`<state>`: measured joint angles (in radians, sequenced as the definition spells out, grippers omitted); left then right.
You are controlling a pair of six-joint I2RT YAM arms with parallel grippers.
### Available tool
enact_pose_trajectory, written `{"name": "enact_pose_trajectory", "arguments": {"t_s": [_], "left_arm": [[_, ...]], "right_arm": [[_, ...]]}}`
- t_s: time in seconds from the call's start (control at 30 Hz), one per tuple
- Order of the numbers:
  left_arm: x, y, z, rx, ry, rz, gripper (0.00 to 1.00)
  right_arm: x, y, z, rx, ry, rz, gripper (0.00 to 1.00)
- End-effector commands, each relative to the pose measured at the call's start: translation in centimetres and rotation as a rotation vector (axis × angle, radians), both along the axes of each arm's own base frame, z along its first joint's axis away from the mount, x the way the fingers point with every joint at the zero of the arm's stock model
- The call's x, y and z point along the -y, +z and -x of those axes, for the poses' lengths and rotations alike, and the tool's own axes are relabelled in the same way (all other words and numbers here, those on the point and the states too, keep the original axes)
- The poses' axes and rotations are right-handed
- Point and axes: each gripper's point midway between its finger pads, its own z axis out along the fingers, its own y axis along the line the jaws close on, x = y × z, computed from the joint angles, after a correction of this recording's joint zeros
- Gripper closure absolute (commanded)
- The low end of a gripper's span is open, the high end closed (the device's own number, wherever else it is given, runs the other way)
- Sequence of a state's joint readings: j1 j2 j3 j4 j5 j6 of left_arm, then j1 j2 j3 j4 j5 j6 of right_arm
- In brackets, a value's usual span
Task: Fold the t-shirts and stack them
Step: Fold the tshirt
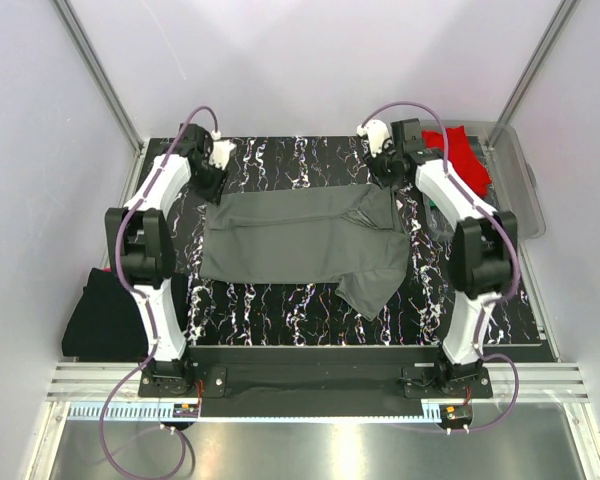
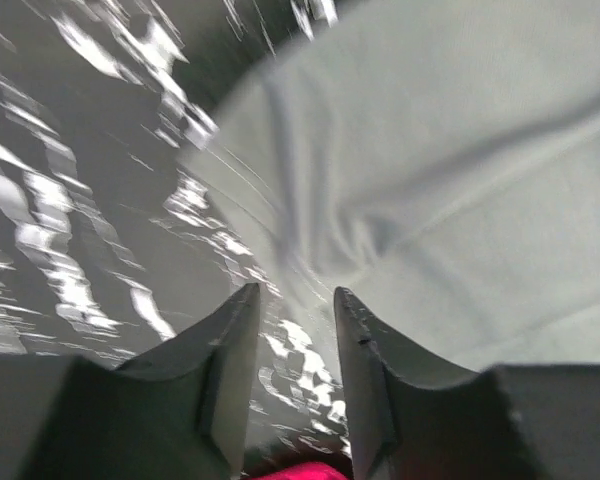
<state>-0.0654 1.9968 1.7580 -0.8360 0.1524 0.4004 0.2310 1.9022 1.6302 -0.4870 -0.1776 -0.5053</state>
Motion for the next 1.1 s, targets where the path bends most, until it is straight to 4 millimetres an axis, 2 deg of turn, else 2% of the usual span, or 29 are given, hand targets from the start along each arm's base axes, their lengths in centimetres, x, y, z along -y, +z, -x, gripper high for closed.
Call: {"name": "enact_pose_trajectory", "arguments": {"t_s": [0.0, 0.03, 0.07, 0.1, 0.17, 0.2, 0.3, 0.33, 0.4, 0.6, 0.9, 1.07], "left_arm": [[1.0, -2.1, 2.6, -0.187, 0.08, 0.102, 0.59], [0.6, -2.8, 2.3, -0.199, 0.102, 0.095, 0.59], [0.2, -3.2, 2.2, -0.207, 0.114, 0.09, 0.59], [-0.2, -3.3, 2.0, -0.207, 0.125, 0.086, 0.59], [-1.2, -3.7, 1.7, -0.212, 0.149, 0.086, 0.6], [-1.4, -3.7, 1.5, -0.209, 0.154, 0.087, 0.6], [-1.6, -3.9, 1.1, -0.208, 0.157, 0.086, 0.6], [-2.7, -4.1, 1.0, -0.209, 0.183, 0.089, 0.59], [-3.0, -4.7, 0.6, -0.216, 0.191, 0.09, 0.58], [-2.9, -5.7, -0.2, -0.229, 0.182, 0.11, 0.6], [-2.4, -6.7, -1.1, -0.254, 0.169, 0.173, 0.58], [-2.4, -6.8, -1.7, -0.246, 0.17, 0.177, 0.58]], "right_arm": [[0.8, -0.6, -3.3, -0.013, -0.069, -0.034, 0.61], [1.6, -1.2, -4.6, -0.032, -0.112, -0.055, 0.61], [2.3, -3.1, -4.5, -0.081, -0.137, -0.055, 0.61], [2.5, -1.9, -5.9, -0.058, -0.156, -0.07, 0.61], [3.4, -4.0, -6.2, -0.131, -0.191, -0.065, 0.61], [3.9, -3.4, -6.9, -0.115, -0.208, -0.066, 0.61], [4.0, -3.4, -7.2, -0.101, -0.186, -0.05, 0.6], [4.1, -3.5, -7.2, -0.103, -0.187, -0.048, 0.6], [4.2, -4.0, -7.2, -0.115, -0.185, -0.047, 0.59], [4.6, -4.9, -7.4, -0.186, -0.195, -0.169, 0.58], [5.1, -7.3, -7.9, -0.232, -0.208, -0.18, 0.56], [4.7, -7.7, -8.4, -0.238, -0.199, -0.206, 0.54]]}}
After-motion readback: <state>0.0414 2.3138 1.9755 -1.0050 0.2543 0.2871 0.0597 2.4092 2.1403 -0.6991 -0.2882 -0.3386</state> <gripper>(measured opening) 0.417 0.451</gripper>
